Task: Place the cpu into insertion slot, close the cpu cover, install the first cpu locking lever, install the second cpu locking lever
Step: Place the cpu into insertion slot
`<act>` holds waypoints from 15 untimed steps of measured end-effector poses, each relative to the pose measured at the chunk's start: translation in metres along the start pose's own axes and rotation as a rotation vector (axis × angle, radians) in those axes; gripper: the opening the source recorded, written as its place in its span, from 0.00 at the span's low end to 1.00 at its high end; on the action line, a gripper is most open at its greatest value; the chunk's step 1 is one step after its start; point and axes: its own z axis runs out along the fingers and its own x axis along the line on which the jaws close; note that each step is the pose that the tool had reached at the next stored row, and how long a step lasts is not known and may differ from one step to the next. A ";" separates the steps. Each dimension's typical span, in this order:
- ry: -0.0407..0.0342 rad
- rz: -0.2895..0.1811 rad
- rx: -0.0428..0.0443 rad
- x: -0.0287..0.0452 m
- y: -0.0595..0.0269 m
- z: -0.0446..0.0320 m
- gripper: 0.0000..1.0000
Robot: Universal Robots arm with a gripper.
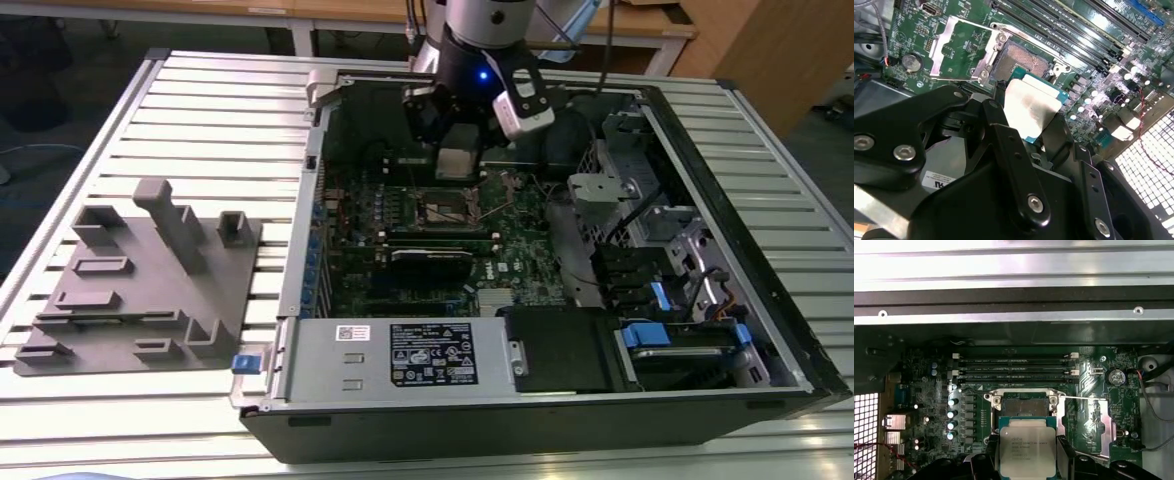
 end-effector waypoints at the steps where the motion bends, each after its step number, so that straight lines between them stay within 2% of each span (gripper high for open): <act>1: 0.0000 0.000 0.0000 0.0007 0.0000 0.0007 0.54; 4: -0.0001 0.000 0.0000 0.0019 -0.0003 0.0036 0.54; 15: -0.0024 0.000 0.0000 0.0025 -0.0019 0.0237 0.54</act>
